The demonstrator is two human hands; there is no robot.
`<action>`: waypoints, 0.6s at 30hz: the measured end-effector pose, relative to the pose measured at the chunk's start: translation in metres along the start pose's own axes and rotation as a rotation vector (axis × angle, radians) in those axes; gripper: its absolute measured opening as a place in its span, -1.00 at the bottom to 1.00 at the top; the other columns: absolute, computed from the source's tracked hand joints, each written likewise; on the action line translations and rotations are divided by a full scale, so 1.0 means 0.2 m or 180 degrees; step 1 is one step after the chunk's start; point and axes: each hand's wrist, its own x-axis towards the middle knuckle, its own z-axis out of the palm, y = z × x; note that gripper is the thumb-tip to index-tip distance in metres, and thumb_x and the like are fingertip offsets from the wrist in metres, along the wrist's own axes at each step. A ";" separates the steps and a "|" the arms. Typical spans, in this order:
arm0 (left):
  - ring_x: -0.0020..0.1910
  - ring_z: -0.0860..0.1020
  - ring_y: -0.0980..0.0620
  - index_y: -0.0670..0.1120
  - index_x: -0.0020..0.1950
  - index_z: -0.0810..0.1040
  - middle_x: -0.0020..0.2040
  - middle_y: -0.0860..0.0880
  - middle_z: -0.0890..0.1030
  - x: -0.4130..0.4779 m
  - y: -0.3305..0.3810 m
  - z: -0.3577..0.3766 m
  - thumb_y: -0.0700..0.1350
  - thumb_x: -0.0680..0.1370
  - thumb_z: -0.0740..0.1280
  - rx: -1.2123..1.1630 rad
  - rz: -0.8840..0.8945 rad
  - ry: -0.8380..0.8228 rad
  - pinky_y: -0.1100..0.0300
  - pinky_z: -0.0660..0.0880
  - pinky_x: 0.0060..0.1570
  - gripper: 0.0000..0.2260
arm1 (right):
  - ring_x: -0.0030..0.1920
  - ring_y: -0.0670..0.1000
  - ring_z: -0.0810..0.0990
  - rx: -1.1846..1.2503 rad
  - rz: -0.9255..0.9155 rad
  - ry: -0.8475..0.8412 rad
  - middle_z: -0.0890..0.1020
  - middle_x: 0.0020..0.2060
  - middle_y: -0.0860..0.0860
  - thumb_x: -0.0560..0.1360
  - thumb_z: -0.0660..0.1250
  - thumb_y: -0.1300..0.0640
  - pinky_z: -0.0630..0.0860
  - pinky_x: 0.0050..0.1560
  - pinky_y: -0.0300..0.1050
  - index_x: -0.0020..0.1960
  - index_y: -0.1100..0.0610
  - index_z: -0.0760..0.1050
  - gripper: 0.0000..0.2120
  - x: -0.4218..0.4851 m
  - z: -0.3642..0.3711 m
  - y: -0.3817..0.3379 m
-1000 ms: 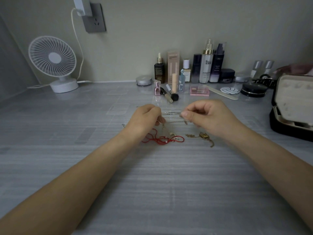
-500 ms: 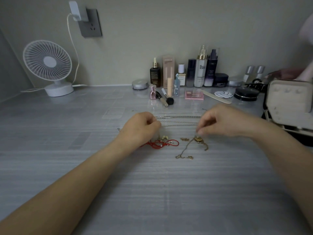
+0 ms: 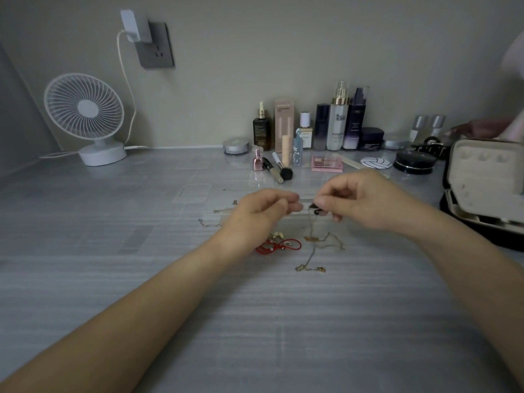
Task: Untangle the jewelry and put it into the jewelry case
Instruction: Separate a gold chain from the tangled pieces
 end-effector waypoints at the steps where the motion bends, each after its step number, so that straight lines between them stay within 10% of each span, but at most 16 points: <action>1: 0.03 0.58 0.21 -0.02 0.06 0.53 -0.06 0.08 0.65 -0.01 0.00 0.02 -0.17 0.62 0.14 -0.0261 -0.0129 -0.0129 0.33 0.43 0.08 -0.82 | -0.47 -0.24 0.52 0.0216 -0.0048 0.0070 0.61 -0.49 -0.19 0.48 0.34 0.19 0.41 -0.41 -0.43 -0.25 0.03 0.54 -0.85 0.00 0.00 -0.02; 18: -0.49 0.47 0.12 -0.12 -0.26 0.49 -0.45 0.02 0.54 -0.01 0.09 -0.03 -0.24 0.53 0.25 -0.1322 -0.0189 0.0052 0.23 0.50 -0.25 -0.83 | -0.49 -0.17 0.52 0.1423 0.0826 0.0421 0.65 -0.42 -0.02 0.50 0.29 0.23 0.39 -0.50 -0.35 -0.24 0.13 0.54 -0.85 -0.02 -0.06 -0.06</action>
